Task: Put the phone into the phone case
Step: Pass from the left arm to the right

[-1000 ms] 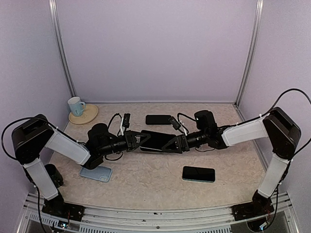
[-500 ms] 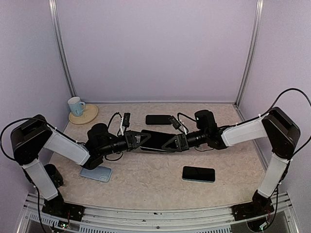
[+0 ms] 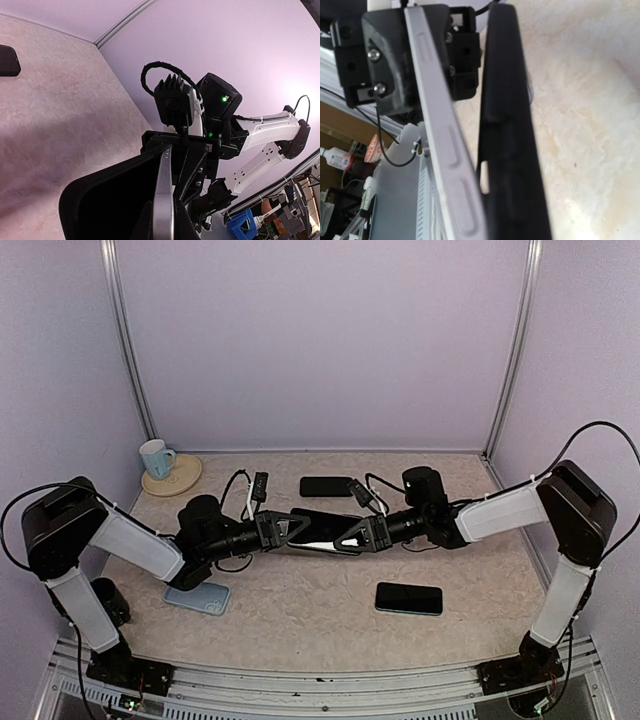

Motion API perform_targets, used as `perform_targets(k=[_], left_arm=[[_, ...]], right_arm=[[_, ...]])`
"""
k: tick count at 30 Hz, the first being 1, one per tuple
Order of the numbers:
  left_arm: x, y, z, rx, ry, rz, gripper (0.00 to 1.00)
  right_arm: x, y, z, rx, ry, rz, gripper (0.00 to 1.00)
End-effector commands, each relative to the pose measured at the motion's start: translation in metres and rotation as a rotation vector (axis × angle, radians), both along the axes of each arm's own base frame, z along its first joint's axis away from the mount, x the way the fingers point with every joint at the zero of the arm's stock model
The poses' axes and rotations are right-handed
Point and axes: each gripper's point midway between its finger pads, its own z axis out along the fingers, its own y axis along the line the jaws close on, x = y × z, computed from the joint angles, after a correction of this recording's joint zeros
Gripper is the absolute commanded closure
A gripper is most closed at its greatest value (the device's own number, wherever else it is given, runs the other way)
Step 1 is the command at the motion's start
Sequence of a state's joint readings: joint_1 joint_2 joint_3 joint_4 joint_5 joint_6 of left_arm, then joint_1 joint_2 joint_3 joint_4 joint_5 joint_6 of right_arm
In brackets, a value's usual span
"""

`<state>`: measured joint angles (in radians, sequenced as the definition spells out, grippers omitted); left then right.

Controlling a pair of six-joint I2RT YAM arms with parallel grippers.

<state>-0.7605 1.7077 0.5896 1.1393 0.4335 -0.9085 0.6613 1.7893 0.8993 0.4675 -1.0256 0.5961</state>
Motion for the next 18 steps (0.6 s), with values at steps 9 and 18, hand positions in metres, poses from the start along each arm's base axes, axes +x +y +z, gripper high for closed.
perform_targets(k=[9,18], left_arm=[[0.007,0.007,0.003,0.001,0.012,0.060,0.84],[0.010,0.015,0.008,0.006,0.000,0.078,0.73]], right_arm=[[-0.009,0.006,0.022,0.078,-0.120,0.042,0.94],[-0.010,0.005,0.024,0.083,-0.127,0.046,1.00]])
